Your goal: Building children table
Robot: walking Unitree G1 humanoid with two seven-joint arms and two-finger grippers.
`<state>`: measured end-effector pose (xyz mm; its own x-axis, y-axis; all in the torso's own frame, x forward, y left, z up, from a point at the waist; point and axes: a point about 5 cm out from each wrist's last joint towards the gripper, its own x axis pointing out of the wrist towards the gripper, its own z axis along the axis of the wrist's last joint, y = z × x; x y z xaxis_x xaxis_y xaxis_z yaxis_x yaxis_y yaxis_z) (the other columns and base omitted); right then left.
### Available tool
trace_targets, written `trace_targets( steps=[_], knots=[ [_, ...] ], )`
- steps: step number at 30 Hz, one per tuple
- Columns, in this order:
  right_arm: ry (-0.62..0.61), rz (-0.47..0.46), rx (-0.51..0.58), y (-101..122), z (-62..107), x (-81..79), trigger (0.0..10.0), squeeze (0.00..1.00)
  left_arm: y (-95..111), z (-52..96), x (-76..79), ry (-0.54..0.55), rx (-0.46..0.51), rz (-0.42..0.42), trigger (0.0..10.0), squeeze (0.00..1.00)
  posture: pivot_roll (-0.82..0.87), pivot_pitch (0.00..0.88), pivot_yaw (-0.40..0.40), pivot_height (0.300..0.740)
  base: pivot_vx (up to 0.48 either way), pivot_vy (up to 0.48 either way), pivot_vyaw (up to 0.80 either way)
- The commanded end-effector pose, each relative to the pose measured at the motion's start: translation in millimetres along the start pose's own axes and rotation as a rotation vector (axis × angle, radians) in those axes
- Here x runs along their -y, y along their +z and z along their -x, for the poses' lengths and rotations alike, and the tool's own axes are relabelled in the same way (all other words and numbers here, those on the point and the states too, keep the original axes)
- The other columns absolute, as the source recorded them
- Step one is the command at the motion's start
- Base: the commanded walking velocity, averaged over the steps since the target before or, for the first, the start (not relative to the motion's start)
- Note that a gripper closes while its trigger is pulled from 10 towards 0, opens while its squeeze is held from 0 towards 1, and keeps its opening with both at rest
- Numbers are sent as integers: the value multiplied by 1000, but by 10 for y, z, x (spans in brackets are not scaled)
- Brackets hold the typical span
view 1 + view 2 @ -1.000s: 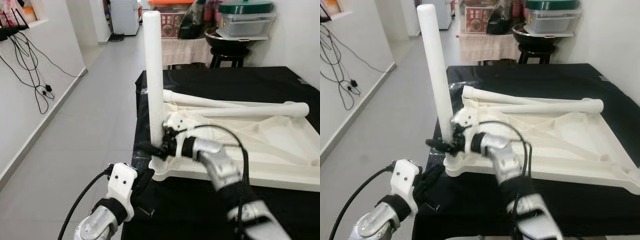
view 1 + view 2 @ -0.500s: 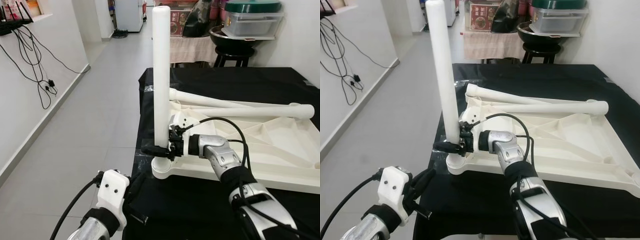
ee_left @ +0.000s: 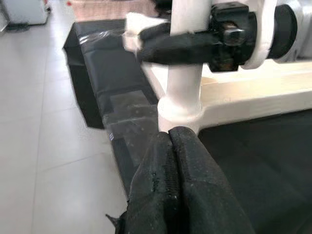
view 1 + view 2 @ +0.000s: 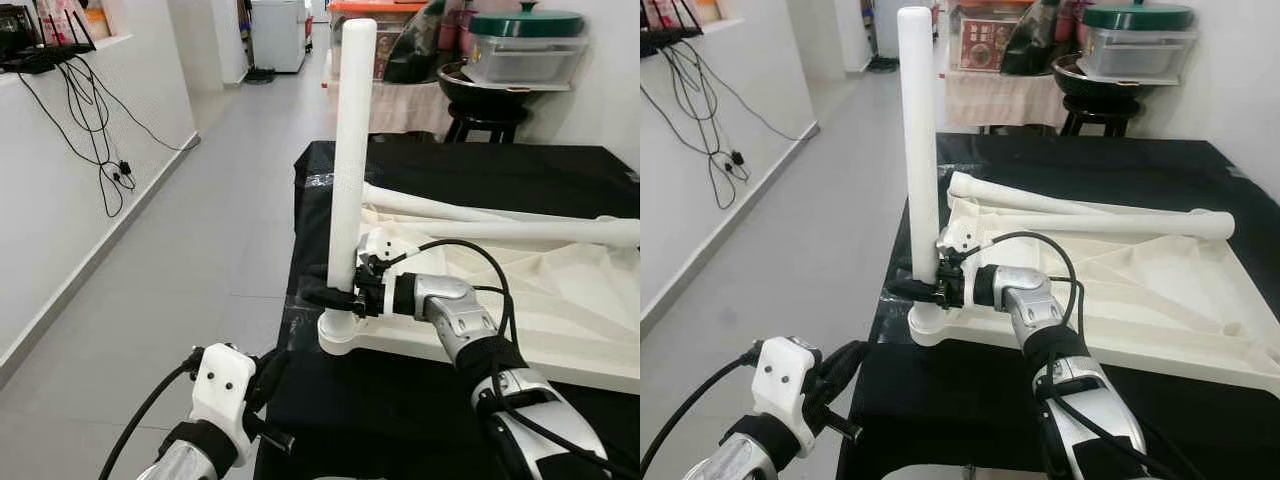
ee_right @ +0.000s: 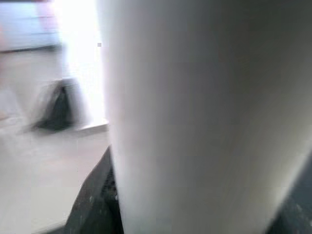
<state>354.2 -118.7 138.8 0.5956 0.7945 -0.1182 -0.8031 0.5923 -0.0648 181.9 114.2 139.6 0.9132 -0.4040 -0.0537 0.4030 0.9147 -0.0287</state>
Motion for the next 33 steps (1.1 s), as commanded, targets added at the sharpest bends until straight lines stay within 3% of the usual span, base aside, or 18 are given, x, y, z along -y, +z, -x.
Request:
trace_targets(
  steps=[1,2,4,6,7,12,13,14,15,16,17,19,22,23,29,33],
  knots=[
    [-258,-5,-121,-229,139,96,0,0,-37,16,-29,14,-20,16,10000,0,93,24,-40,740,0,0,0],
    [-446,-71,-145,-311,201,-43,0,0,-38,24,-44,20,-21,21,10000,0,92,41,-35,740,0,0,0],
    [-446,-71,-145,-311,201,-43,0,0,-38,24,-44,20,-21,21,10000,0,92,41,-35,740,0,0,0],
    [-496,-31,-164,-285,299,-379,0,0,-59,36,-79,24,-27,33,10000,0,59,30,-7,740,0,0,0],
    [-503,0,-154,-243,322,-425,0,0,-68,33,-90,24,-29,40,10000,0,58,30,0,740,0,0,0],
    [-424,-26,-148,-264,237,-388,0,0,-92,6,-87,-6,-38,41,10000,0,58,25,-1,740,0,0,0],
    [-408,-33,-144,-245,222,-374,10000,0,-96,3,-86,-6,-38,42,10000,0,59,16,0,740,0,0,0],
    [-399,-39,-142,-231,213,-368,10000,702,-99,1,-86,-5,-39,44,10000,0,59,16,0,740,0,0,0],
    [-288,-56,-84,-141,158,-379,10000,1000,-103,-3,-85,-1,-37,45,10000,0,63,14,-4,740,0,0,0],
    [-288,-56,-84,-141,158,-379,10000,1000,-103,-3,-85,-1,-37,45,10000,0,63,14,-4,740,0,0,0],
    [-115,-70,22,55,112,-402,10000,1000,-108,-12,-82,3,-36,48,10000,0,64,11,-7,740,0,0,0],
    [-8,-40,71,166,116,-393,10000,1000,-112,-17,-77,4,-35,49,10000,0,67,8,-9,740,0,0,0],
    [34,-7,79,222,143,-396,10000,1000,-115,-20,-72,4,-35,51,10000,0,66,7,-10,740,0,0,0],
    [85,19,77,285,177,-383,10000,0,-117,-22,-66,3,-35,53,10000,0,75,5,-12,740,0,0,0],
    [281,64,73,418,183,-191,10000,0,-126,-33,-44,-3,-35,58,10000,0,83,2,-15,740,0,0,0],
    [315,54,62,443,121,-114,10000,0,-125,-38,-33,-7,-35,58,10000,0,84,3,-16,740,0,0,0]
  ],
)
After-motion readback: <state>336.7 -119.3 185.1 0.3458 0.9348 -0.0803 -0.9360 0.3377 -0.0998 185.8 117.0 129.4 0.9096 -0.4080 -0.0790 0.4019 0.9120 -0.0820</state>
